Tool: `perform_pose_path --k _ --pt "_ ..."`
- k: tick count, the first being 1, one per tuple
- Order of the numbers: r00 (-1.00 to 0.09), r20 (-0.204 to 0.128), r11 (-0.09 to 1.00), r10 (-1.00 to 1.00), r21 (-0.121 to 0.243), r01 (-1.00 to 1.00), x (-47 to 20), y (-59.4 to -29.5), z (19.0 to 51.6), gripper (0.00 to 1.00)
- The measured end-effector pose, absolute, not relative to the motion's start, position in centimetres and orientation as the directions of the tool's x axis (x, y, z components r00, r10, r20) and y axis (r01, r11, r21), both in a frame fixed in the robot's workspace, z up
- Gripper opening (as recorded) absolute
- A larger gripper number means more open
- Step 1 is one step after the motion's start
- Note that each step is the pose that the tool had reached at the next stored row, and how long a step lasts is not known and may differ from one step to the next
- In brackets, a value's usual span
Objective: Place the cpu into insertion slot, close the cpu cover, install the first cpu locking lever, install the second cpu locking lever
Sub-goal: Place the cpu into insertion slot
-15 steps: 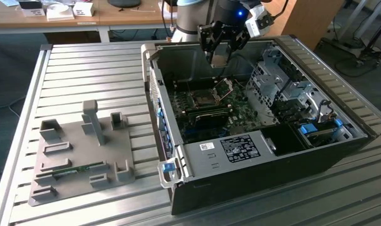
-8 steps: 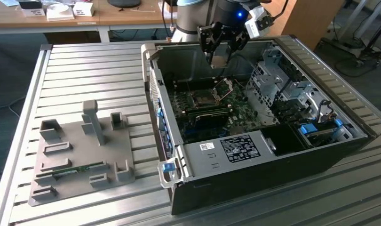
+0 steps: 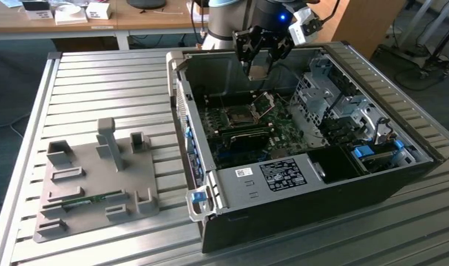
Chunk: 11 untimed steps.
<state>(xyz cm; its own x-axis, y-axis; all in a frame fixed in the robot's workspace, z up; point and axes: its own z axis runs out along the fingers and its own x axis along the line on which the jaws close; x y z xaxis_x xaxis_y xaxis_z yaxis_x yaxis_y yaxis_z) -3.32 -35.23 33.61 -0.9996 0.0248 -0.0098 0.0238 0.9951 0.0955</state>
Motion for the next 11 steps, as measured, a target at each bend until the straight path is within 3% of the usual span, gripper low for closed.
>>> perform_pose_path --k 11 --pt "-1.000 -0.010 0.995 0.025 0.095 0.024 -3.3 -35.2 32.3 0.54"
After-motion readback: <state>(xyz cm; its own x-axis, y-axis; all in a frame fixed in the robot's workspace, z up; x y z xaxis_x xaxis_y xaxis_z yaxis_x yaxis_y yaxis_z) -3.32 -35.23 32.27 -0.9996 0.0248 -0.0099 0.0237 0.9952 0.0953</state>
